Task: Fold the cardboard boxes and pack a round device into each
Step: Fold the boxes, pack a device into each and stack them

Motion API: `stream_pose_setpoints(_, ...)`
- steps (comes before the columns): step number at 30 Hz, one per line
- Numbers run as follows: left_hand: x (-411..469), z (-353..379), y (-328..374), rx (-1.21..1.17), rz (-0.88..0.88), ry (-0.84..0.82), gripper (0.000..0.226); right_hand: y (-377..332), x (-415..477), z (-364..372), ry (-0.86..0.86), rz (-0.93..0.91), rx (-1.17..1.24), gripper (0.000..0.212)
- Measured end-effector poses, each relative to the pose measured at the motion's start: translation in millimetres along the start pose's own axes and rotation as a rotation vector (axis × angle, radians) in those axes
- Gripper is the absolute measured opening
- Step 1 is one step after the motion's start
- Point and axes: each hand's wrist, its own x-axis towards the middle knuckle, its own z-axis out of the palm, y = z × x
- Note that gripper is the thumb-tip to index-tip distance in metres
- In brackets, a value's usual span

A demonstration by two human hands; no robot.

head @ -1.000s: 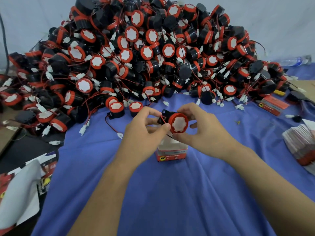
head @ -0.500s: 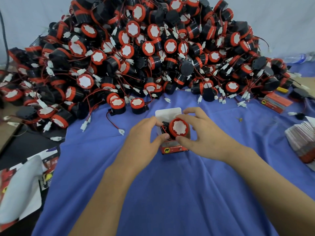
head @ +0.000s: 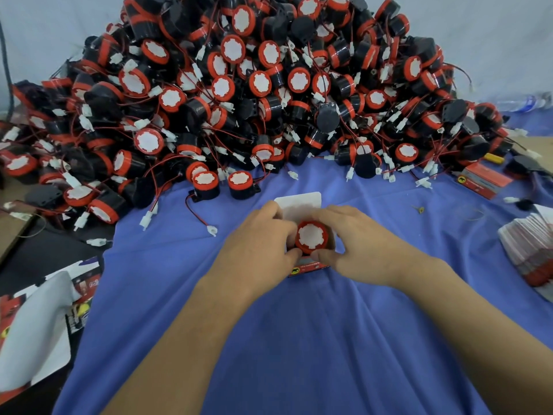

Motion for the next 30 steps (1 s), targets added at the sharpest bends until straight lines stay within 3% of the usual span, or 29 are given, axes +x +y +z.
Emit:
stream_pose_setpoints(4, -2, 4, -3, 0.041, 0.011, -0.023, 0.018, 3, 1, 3, -0.037, -0.010, -0.009, 0.044)
stream_pose_setpoints(8, -2, 6, -4, -0.103, -0.023, 0.025, 0.006, 6, -5, 8, -0.047, 0.052, 0.035, 0.042)
stream_pose_setpoints(14, -2, 14, -9, -0.327, -0.081, 0.133, 0.037, 4, -8, 10, -0.024, 0.062, -0.050, 0.032)
stream_pose_setpoints(21, -10, 21, -13, -0.504, -0.063, 0.190, 0.054, -8, -10, 9, 0.024, 0.128, -0.045, 0.028)
stream_pose_setpoints(25, -12, 24, -14, -0.509, -0.028, 0.193, 0.061, -17, -1, 12, 0.034, 0.203, -0.126, 0.021)
stream_pose_setpoints(30, -9, 28, -16, -0.385, 0.032, 0.139, 0.048, -22, 9, 8, -0.078, 0.252, -0.152, 0.026)
